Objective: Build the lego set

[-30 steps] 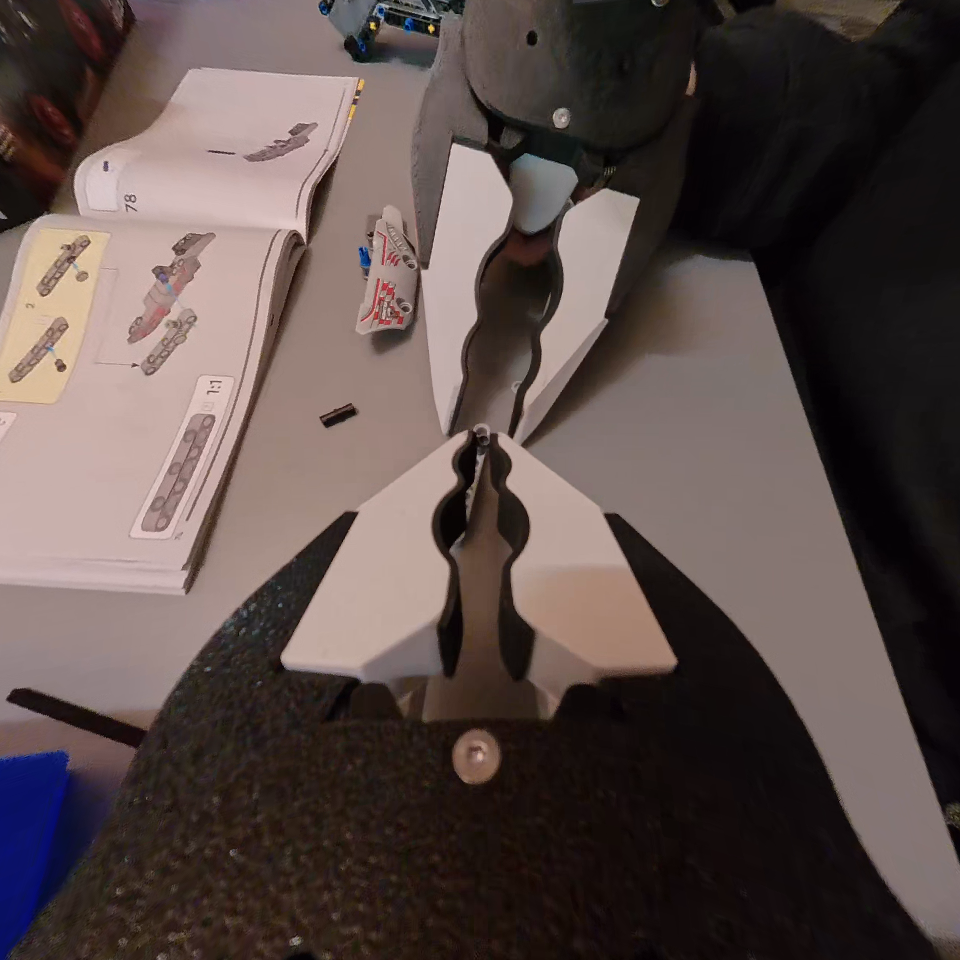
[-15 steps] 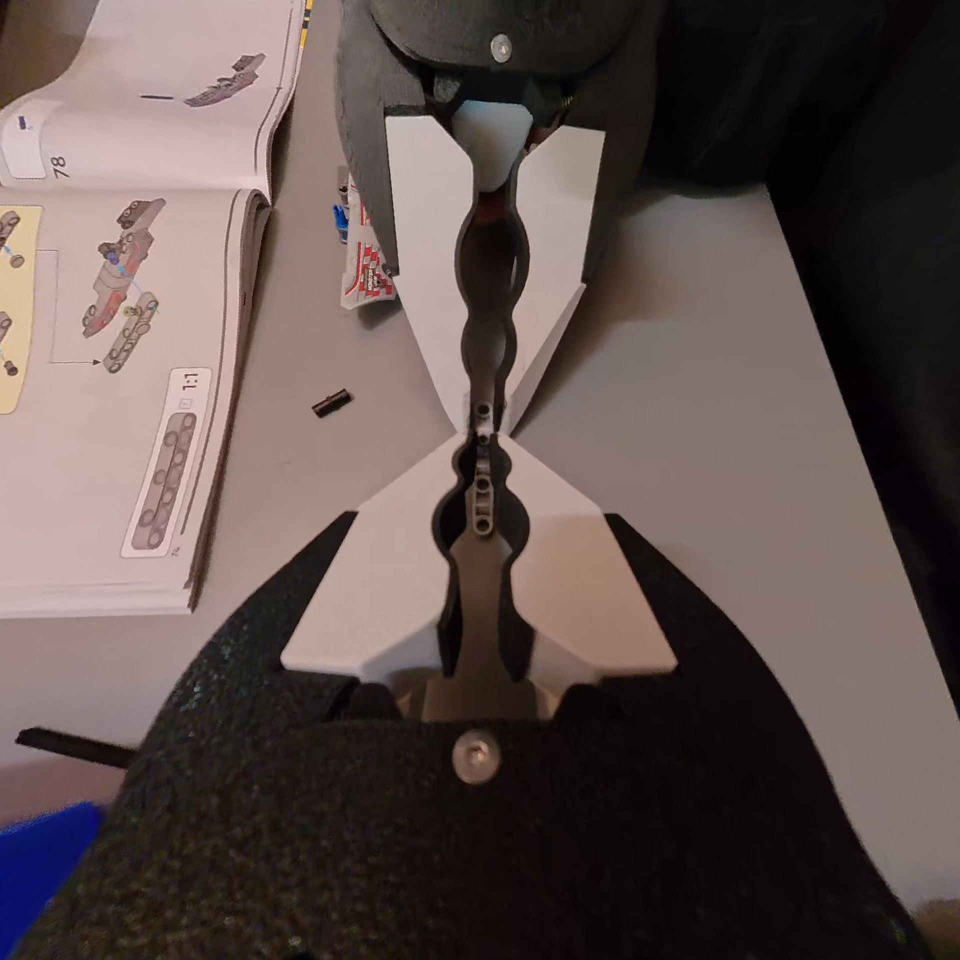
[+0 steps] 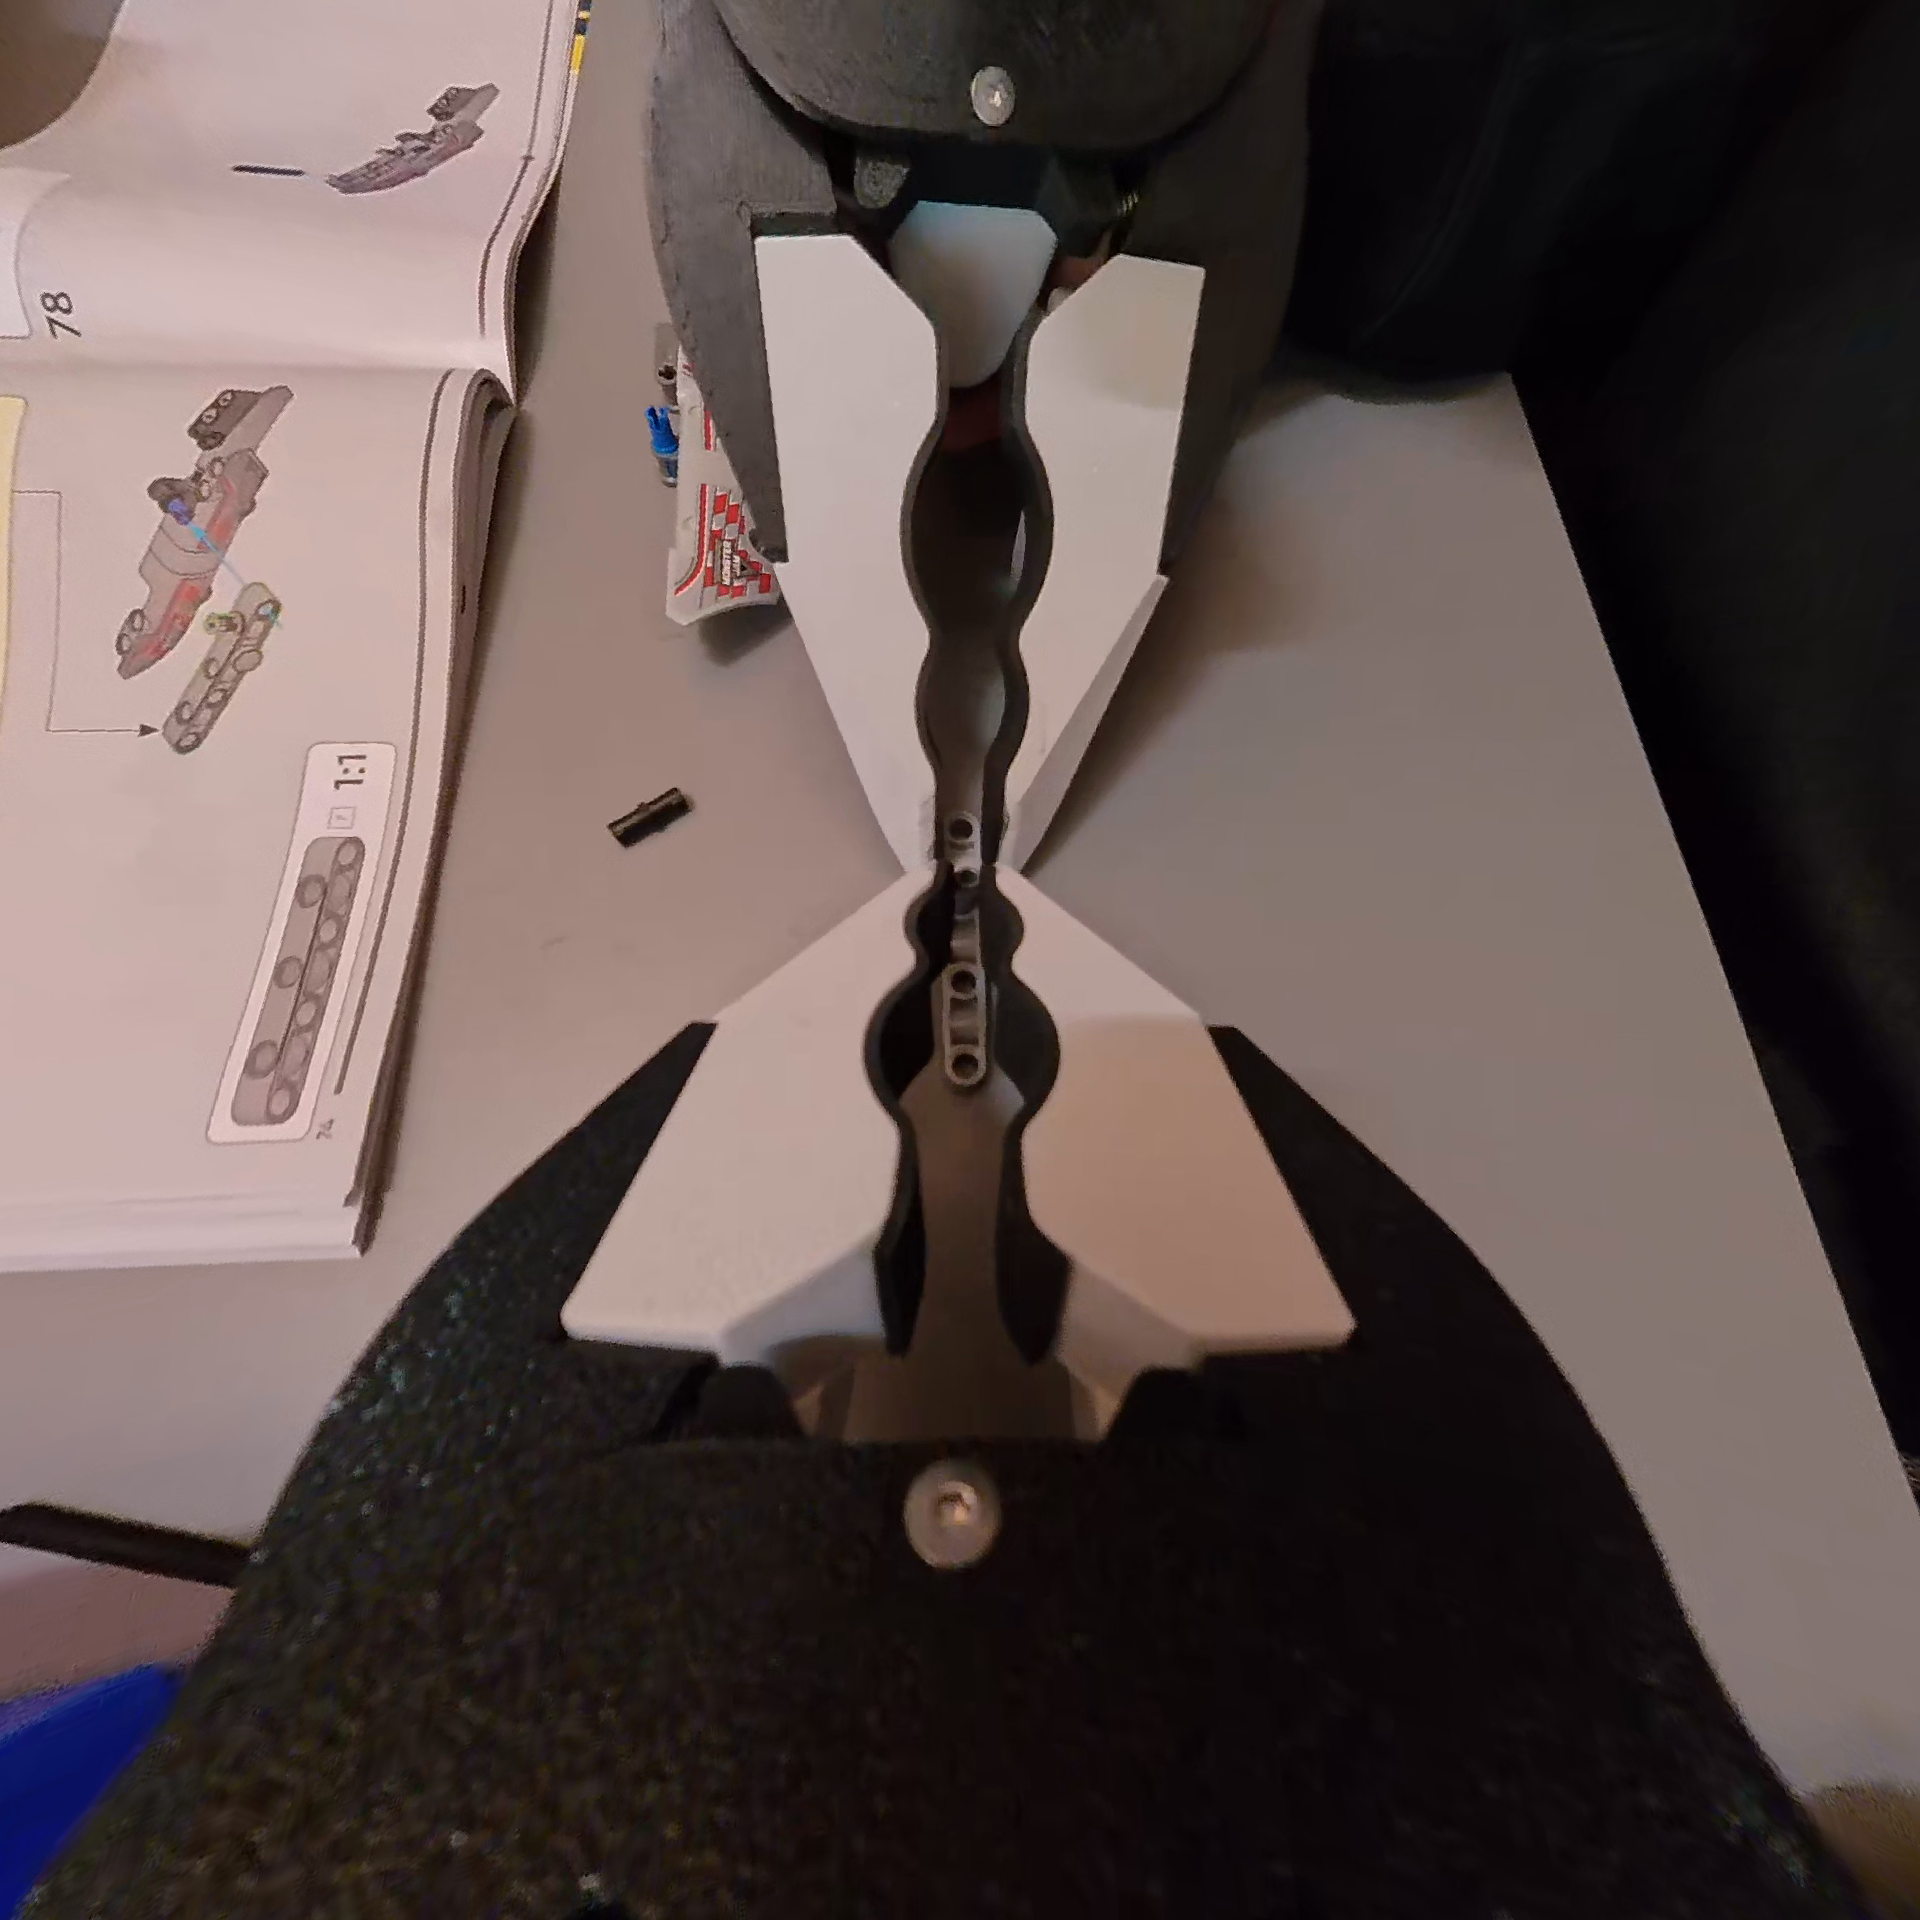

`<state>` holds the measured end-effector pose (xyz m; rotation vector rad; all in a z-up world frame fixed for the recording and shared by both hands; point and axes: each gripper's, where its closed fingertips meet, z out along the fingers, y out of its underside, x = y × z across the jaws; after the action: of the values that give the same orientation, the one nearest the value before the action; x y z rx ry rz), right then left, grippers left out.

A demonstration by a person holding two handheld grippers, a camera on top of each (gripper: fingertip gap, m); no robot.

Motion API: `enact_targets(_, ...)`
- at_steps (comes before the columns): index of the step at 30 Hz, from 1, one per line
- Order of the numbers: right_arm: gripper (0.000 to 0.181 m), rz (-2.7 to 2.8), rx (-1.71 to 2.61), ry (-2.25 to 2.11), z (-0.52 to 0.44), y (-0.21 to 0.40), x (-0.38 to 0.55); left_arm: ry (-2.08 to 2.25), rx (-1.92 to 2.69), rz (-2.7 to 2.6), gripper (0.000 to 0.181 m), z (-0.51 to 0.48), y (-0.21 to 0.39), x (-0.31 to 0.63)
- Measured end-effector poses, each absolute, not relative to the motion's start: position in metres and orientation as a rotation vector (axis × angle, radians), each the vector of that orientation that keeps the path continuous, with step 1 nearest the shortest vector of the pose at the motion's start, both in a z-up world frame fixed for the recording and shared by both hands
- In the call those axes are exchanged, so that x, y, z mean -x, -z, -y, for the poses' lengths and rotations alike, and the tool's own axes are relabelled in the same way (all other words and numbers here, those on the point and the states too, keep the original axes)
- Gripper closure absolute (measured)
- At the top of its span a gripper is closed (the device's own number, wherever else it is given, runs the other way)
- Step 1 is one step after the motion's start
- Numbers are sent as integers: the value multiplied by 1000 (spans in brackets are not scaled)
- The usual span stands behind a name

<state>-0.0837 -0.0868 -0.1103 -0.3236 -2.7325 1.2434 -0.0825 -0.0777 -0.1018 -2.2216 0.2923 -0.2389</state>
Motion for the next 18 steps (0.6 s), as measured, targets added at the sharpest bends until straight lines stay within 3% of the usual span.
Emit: enact_targets(18, 174, 2737, 331, -1246, 87, 110, 84, 254, 2232, -251, 180, 80, 102, 84)
